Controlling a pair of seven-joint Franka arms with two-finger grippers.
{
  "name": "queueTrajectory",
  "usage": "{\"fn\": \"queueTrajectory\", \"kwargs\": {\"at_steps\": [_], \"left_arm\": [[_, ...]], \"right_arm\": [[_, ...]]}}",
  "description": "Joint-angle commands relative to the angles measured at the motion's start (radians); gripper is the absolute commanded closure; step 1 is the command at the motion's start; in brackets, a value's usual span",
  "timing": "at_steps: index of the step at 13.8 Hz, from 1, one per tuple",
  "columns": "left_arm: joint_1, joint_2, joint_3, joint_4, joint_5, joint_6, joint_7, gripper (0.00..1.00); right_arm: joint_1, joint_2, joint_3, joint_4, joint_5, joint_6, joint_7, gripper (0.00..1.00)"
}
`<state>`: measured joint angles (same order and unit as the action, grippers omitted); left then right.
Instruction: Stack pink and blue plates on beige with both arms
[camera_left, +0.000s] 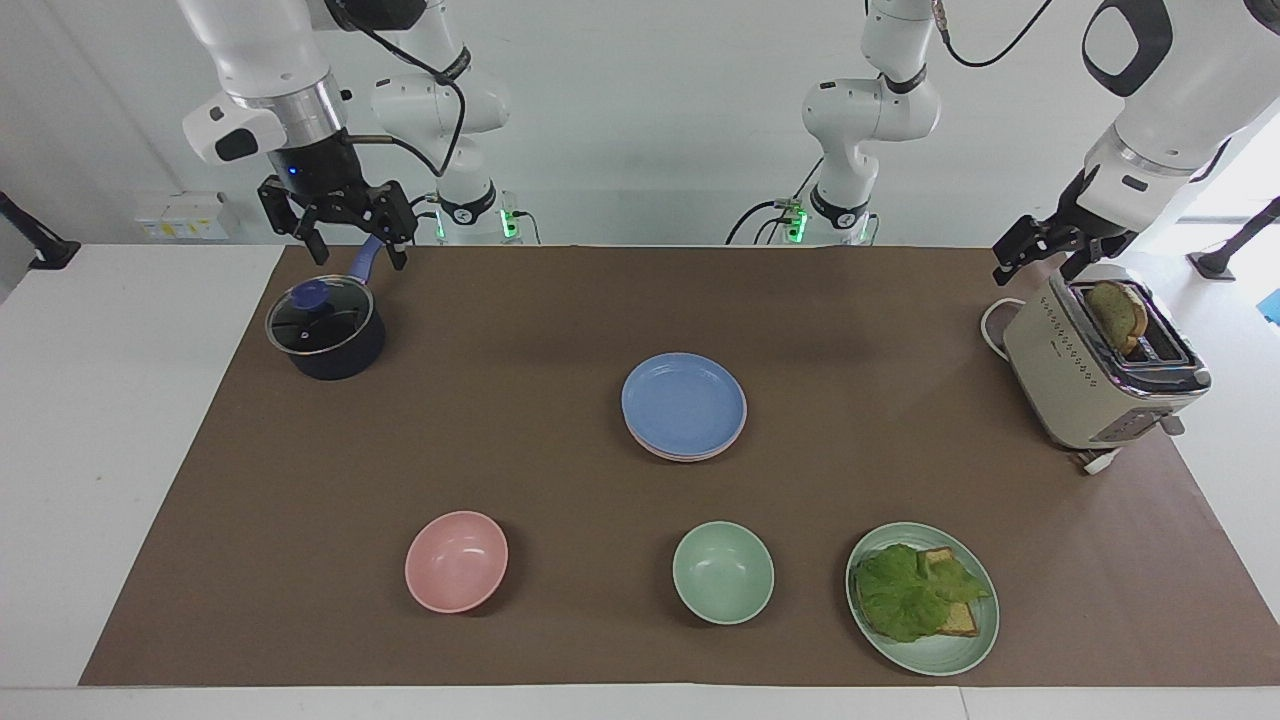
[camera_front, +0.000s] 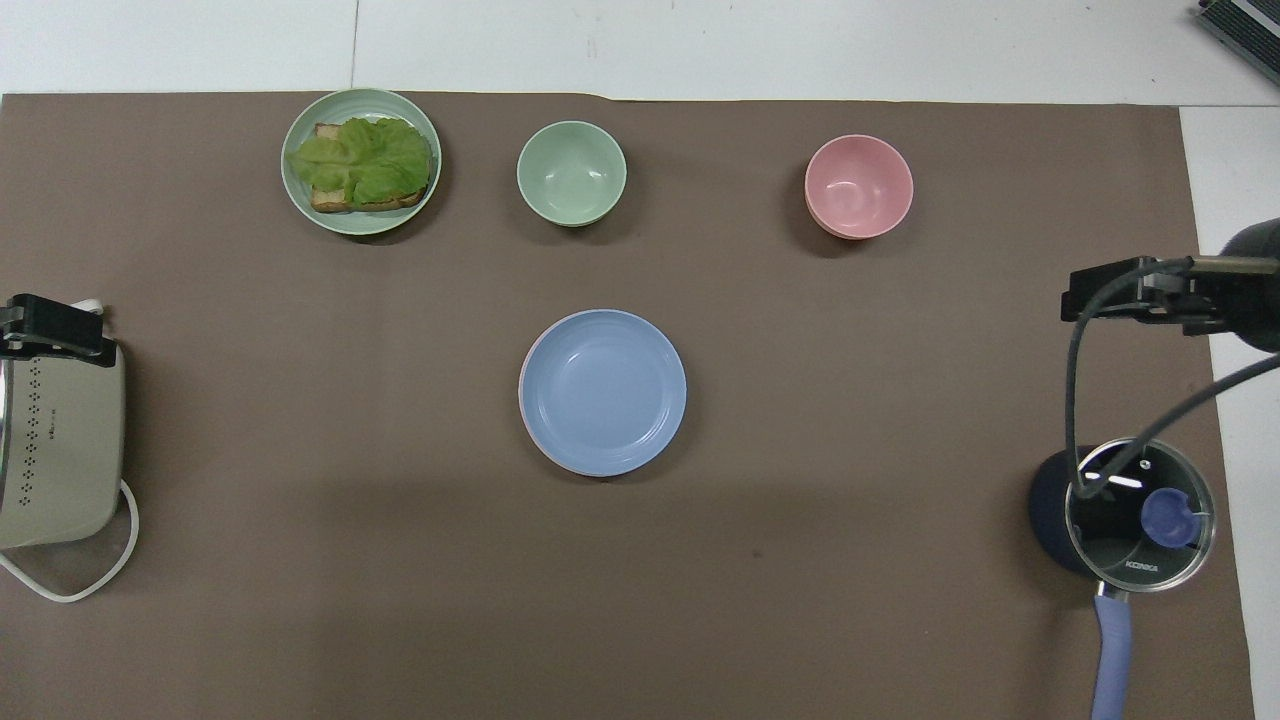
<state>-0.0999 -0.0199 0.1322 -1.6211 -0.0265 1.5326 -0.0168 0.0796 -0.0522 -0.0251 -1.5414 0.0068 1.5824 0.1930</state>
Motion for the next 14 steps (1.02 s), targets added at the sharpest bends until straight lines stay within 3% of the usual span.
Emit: {"fn": "queueTrajectory", "kwargs": {"at_steps": [1,7,14], "left_arm": [[0.005,-0.023,-0.005,-0.02,0.017,0.0,0.003,0.0],[0.005,-0.023,-0.005,-0.02,0.017,0.0,0.003,0.0],[0.006,-0.023,-0.005,-0.02,0.017,0.0,0.003,0.0]], "right_arm": [[-0.06,-0.021,0.005,-0.009,-0.002,-0.035,-0.018,0.0],[-0.072,-0.067,0.004,-0.083,0.004,-0.027,-0.03,0.0],[-0.078,-0.06,0.004,-0.103,0.002,0.002,-0.127,0.0]]}}
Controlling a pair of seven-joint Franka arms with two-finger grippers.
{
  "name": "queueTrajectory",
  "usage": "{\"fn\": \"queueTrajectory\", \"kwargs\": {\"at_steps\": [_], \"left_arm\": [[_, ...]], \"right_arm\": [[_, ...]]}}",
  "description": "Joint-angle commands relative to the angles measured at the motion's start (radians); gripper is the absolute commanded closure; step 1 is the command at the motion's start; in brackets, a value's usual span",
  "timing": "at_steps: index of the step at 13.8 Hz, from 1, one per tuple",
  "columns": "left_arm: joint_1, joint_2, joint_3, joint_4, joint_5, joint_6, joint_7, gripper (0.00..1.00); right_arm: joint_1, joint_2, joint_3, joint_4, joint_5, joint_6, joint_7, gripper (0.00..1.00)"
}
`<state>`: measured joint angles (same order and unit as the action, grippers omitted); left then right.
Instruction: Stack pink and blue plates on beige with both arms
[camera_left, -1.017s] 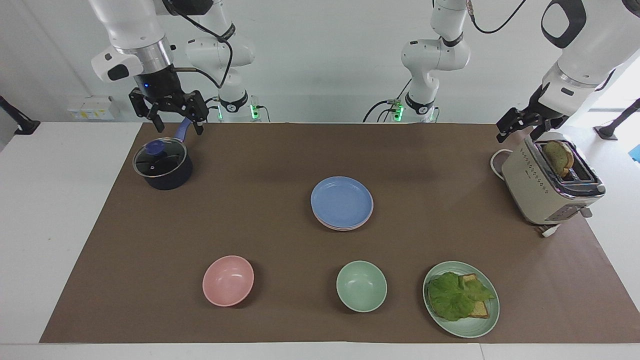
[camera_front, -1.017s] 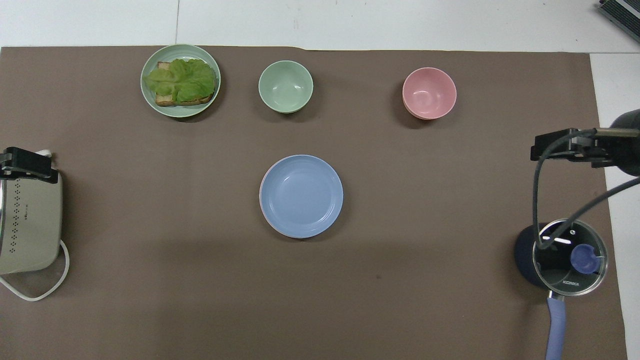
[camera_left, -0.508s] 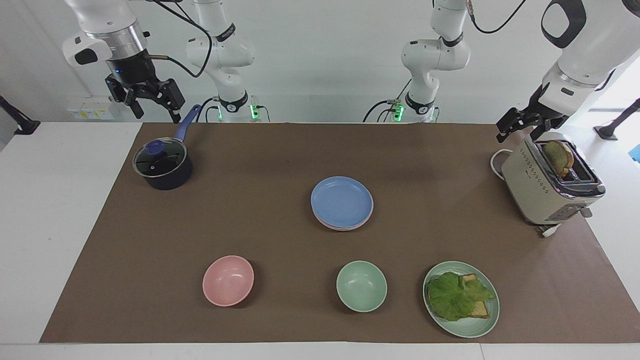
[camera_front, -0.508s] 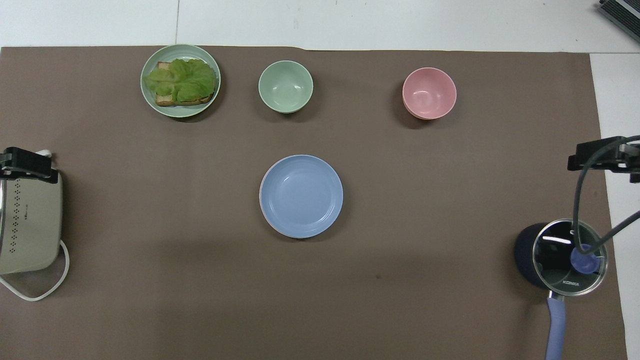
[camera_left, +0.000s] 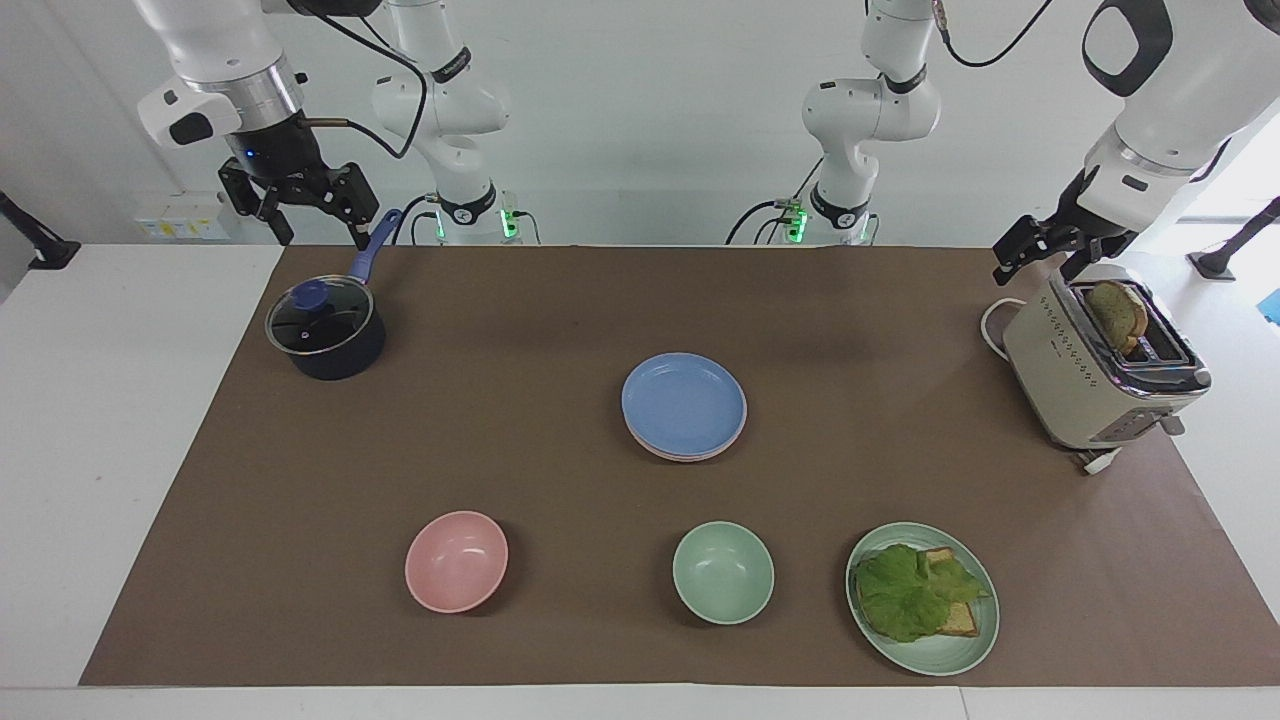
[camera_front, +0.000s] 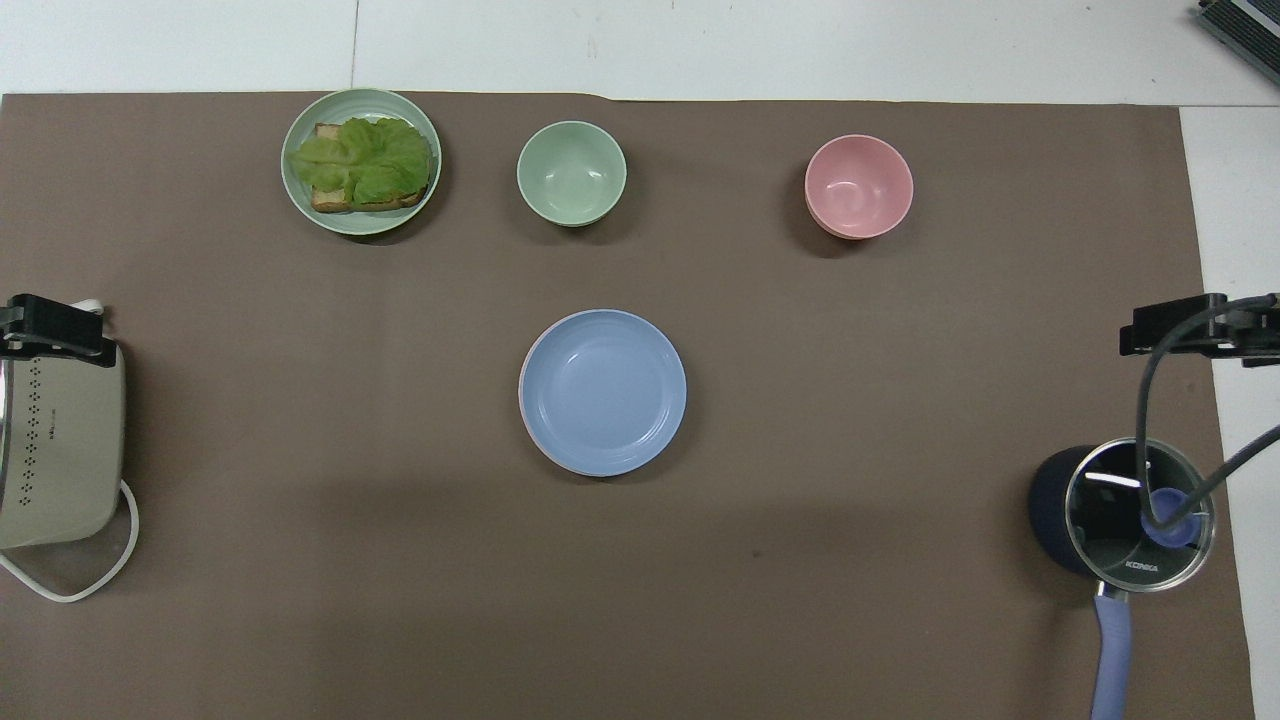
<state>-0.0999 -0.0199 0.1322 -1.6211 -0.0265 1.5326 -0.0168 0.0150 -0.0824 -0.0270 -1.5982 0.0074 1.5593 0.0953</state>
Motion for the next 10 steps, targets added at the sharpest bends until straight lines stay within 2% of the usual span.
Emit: {"fn": "queueTrajectory", "kwargs": {"at_steps": [1,4,10], "left_arm": [[0.006,-0.023,-0.005,-0.02,0.017,0.0,0.003,0.0],[0.006,-0.023,-0.005,-0.02,0.017,0.0,0.003,0.0],[0.005,-0.023,-0.005,-0.02,0.017,0.0,0.003,0.0]], "right_arm": [[-0.012,-0.031,0.006,-0.051,0.002,0.025,-0.035,0.0],[-0.012,-0.034,0.006,-0.059,-0.004,0.025,-0.092,0.0],[0.003,-0.06,0.018,-0.098,0.003,0.025,-0.002,0.0]]}}
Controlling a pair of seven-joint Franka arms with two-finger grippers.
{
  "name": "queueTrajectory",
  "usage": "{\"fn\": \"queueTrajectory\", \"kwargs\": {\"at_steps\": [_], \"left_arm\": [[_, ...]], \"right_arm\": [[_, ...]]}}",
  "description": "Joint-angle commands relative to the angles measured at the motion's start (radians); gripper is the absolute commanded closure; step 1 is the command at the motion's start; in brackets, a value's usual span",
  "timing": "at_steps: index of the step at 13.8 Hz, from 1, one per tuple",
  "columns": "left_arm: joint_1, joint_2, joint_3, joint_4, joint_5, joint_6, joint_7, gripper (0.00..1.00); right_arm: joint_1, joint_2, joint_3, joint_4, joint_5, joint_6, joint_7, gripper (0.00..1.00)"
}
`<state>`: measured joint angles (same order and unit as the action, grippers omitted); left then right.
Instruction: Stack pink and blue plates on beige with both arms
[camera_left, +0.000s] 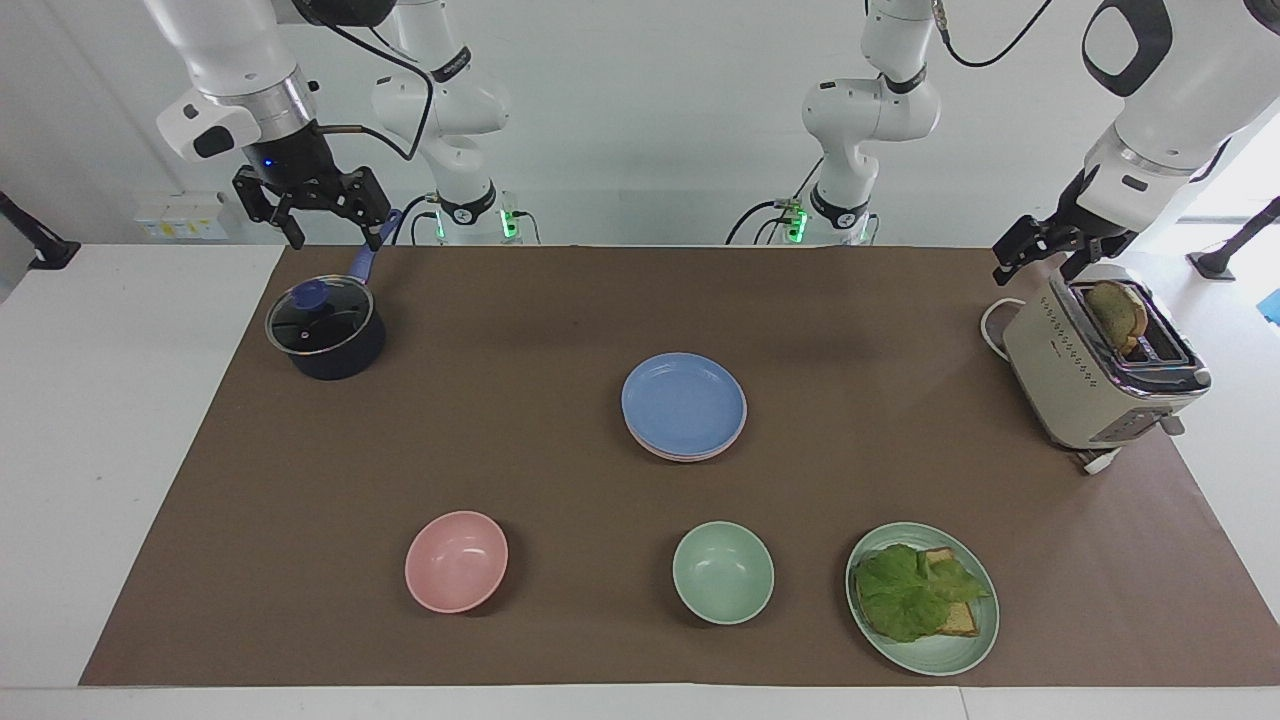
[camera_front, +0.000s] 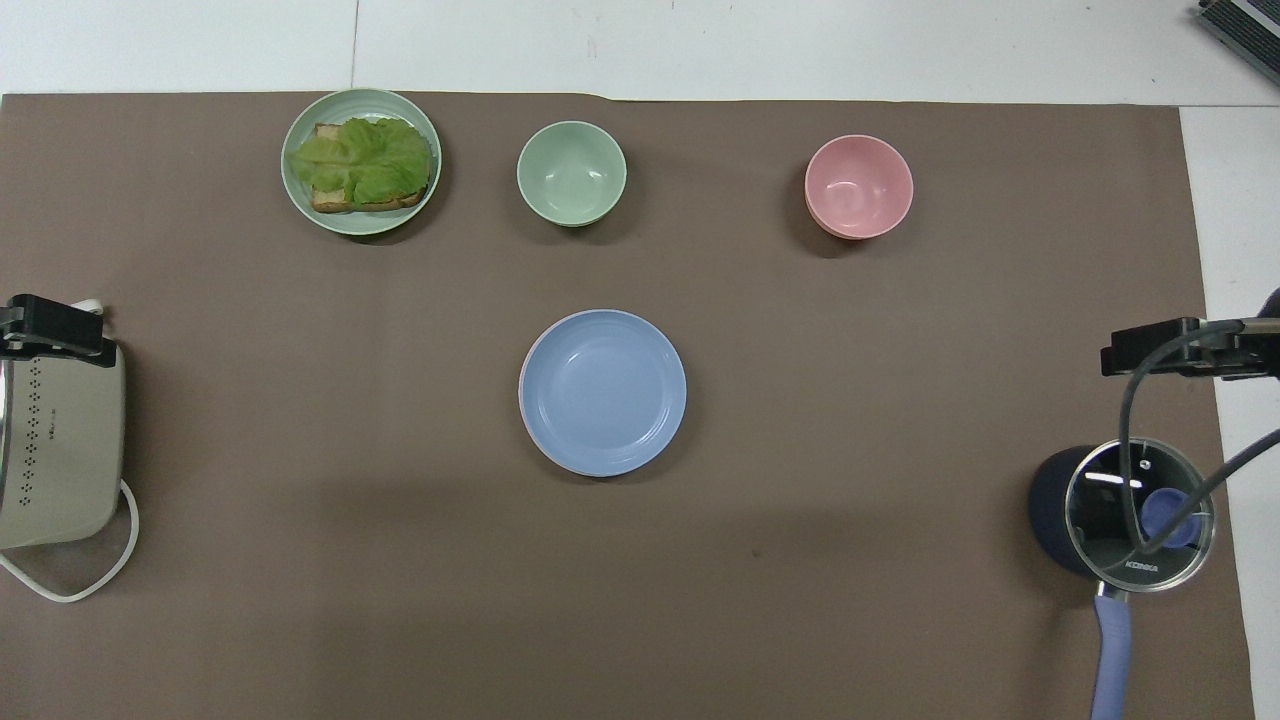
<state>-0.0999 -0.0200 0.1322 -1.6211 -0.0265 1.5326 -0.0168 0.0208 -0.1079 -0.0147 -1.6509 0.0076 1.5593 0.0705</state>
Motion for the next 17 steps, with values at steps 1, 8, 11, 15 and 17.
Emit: {"fn": "queueTrajectory", "kwargs": {"at_steps": [1,8,11,15,17], "left_arm": [[0.005,-0.023,-0.005,-0.02,0.017,0.0,0.003,0.0],[0.005,-0.023,-0.005,-0.02,0.017,0.0,0.003,0.0],[0.005,-0.023,-0.005,-0.02,0.017,0.0,0.003,0.0],[0.005,-0.023,-0.005,-0.02,0.017,0.0,0.003,0.0],[0.006,-0.023,-0.005,-0.02,0.017,0.0,0.003,0.0]], "right_arm": [[-0.004,-0.033,0.005,-0.046,0.003,0.027,0.019,0.0],[-0.033,-0.022,-0.011,-0.027,0.005,-0.019,0.005,0.0],[-0.039,-0.021,-0.014,-0.027,0.005,-0.012,-0.005,0.0],[-0.029,-0.021,-0.051,-0.027,0.003,-0.016,-0.057,0.0],[0.007,-0.019,-0.068,-0.027,-0.003,-0.008,-0.057,0.0]]}}
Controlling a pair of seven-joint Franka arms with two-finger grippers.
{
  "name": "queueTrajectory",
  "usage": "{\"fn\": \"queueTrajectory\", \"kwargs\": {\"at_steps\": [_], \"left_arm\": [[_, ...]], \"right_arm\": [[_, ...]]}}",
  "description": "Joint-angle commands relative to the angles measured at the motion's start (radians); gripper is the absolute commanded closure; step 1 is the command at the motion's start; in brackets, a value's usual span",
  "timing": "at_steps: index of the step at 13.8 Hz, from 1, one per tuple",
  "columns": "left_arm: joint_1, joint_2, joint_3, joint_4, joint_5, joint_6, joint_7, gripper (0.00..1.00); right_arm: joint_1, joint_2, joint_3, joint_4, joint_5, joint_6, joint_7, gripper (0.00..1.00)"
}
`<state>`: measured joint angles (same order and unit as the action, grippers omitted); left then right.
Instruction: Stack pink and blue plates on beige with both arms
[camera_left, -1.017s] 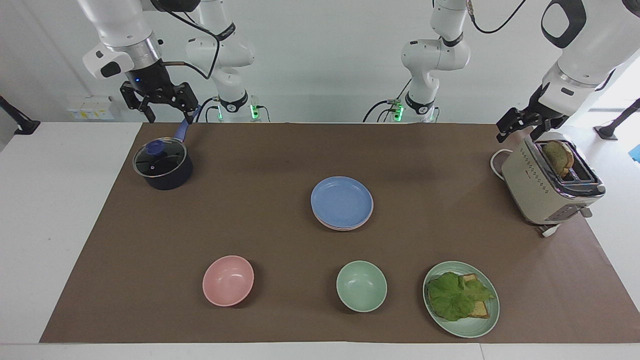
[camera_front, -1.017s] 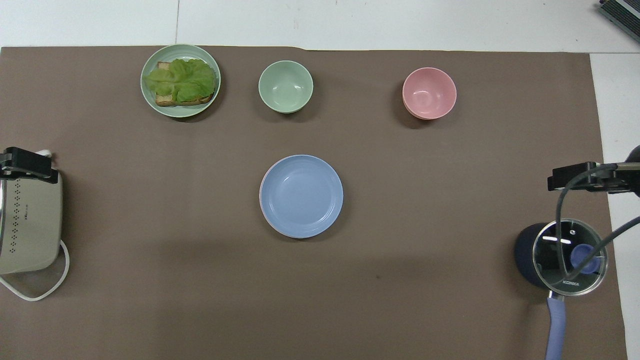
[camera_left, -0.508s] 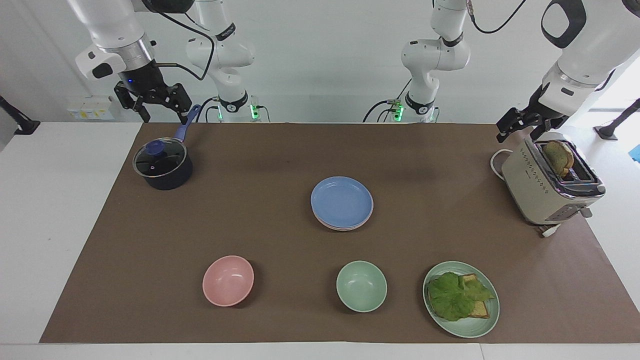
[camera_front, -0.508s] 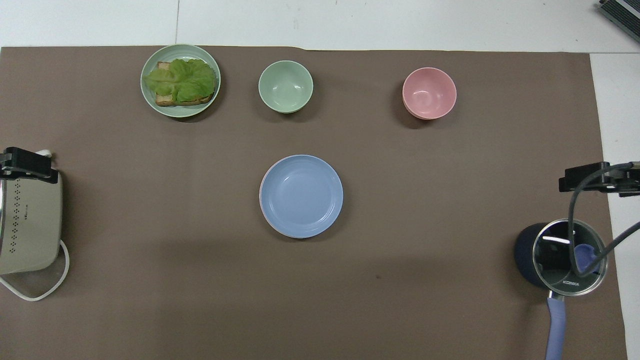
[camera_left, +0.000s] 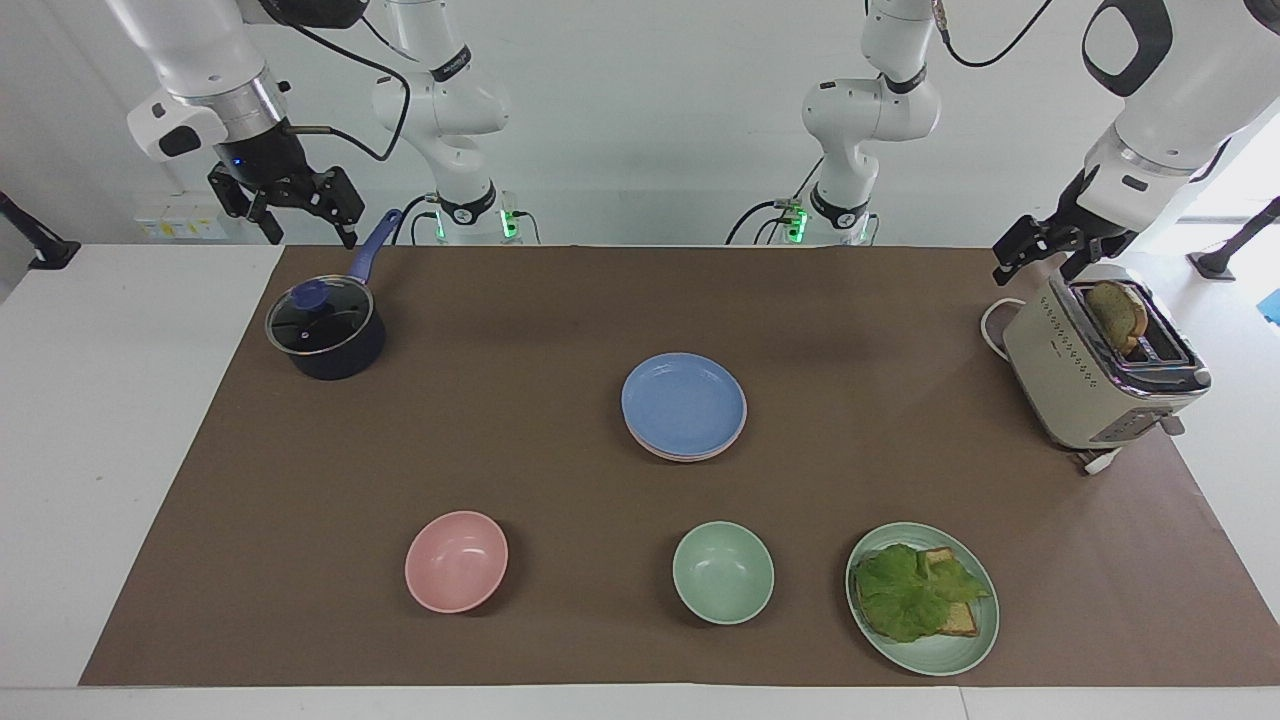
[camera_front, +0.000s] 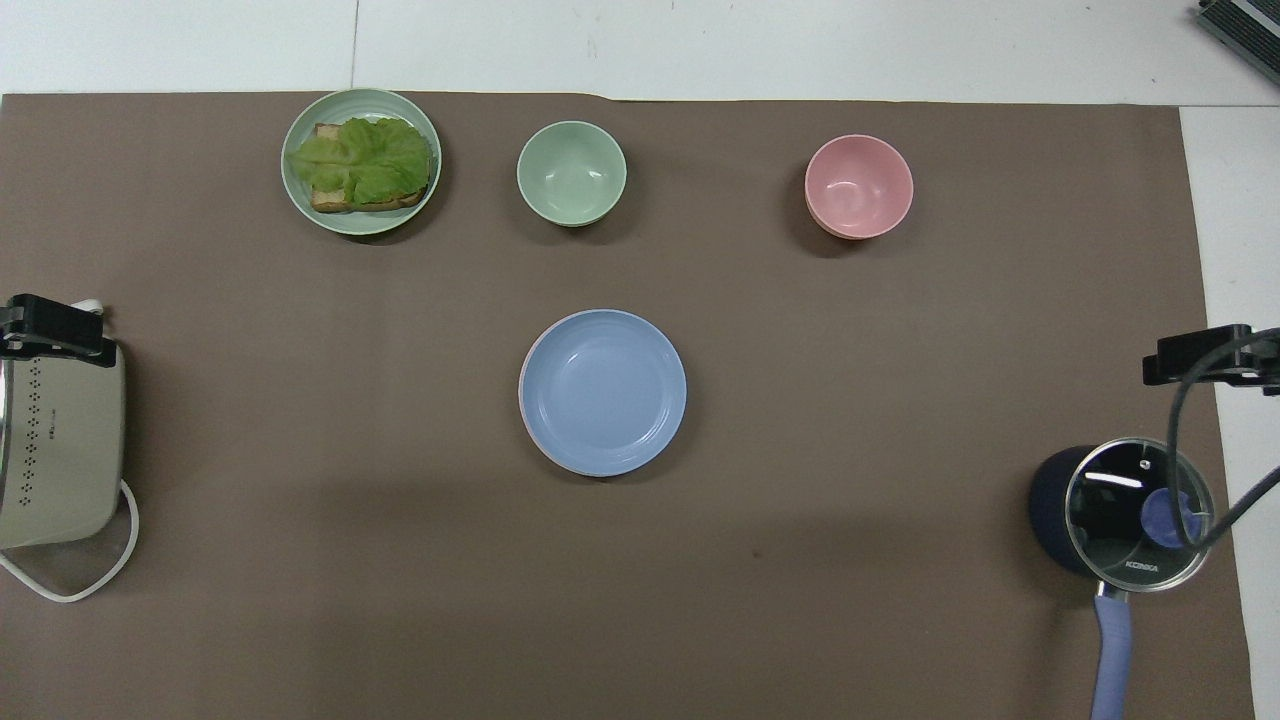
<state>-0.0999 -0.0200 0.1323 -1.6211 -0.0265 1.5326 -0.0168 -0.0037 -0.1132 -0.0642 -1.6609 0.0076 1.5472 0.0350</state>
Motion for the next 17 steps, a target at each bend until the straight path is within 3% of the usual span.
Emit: {"fn": "queueTrajectory", "kwargs": {"at_steps": [1,5,9,13,17], "left_arm": [[0.005,-0.023,-0.005,-0.02,0.017,0.0,0.003,0.0],[0.006,-0.023,-0.005,-0.02,0.017,0.0,0.003,0.0],[0.005,-0.023,-0.005,-0.02,0.017,0.0,0.003,0.0],[0.006,-0.023,-0.005,-0.02,0.017,0.0,0.003,0.0],[0.005,-0.023,-0.005,-0.02,0.017,0.0,0.003,0.0]], "right_arm": [[0.051,-0.014,-0.052,-0.017,-0.003,0.004,-0.02,0.0],[-0.018,-0.014,-0.01,-0.019,0.003,-0.001,-0.024,0.0],[-0.016,-0.014,-0.003,-0.016,-0.004,-0.004,-0.026,0.0],[-0.01,0.018,-0.002,0.068,0.005,-0.05,-0.029,0.0],[-0.018,0.01,-0.006,0.055,0.006,-0.05,-0.066,0.0]]}}
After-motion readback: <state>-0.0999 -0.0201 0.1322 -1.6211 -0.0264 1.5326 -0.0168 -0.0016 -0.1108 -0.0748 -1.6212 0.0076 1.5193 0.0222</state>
